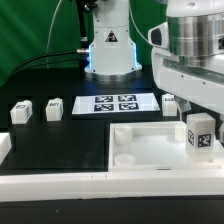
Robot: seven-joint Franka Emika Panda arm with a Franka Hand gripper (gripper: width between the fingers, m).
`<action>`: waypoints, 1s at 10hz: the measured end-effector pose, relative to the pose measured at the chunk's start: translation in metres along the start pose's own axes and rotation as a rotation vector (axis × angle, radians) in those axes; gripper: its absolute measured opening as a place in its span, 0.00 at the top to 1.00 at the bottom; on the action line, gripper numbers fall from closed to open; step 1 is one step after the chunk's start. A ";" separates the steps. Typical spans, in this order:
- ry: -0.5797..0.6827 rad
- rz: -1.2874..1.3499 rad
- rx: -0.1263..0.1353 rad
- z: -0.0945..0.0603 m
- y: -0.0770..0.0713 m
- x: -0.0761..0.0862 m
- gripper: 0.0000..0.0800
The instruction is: Assemble one leg
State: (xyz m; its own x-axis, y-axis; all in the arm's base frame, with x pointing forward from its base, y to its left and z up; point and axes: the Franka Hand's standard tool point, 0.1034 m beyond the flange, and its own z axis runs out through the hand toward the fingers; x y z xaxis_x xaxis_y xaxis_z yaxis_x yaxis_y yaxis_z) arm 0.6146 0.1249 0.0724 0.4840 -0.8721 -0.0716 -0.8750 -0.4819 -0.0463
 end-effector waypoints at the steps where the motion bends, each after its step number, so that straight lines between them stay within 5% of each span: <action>1: -0.008 -0.088 -0.013 0.000 0.001 -0.003 0.19; 10: -0.012 -1.092 -0.058 -0.005 0.005 0.011 0.19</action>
Offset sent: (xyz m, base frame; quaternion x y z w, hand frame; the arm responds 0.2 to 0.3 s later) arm 0.0018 -0.0068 -0.0022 -0.0429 0.0215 -0.3452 0.9373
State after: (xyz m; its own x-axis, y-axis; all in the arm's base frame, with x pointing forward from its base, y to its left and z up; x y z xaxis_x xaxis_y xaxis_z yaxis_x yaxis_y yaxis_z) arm 0.6152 0.1124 0.0761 0.9991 0.0282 -0.0301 0.0269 -0.9987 -0.0442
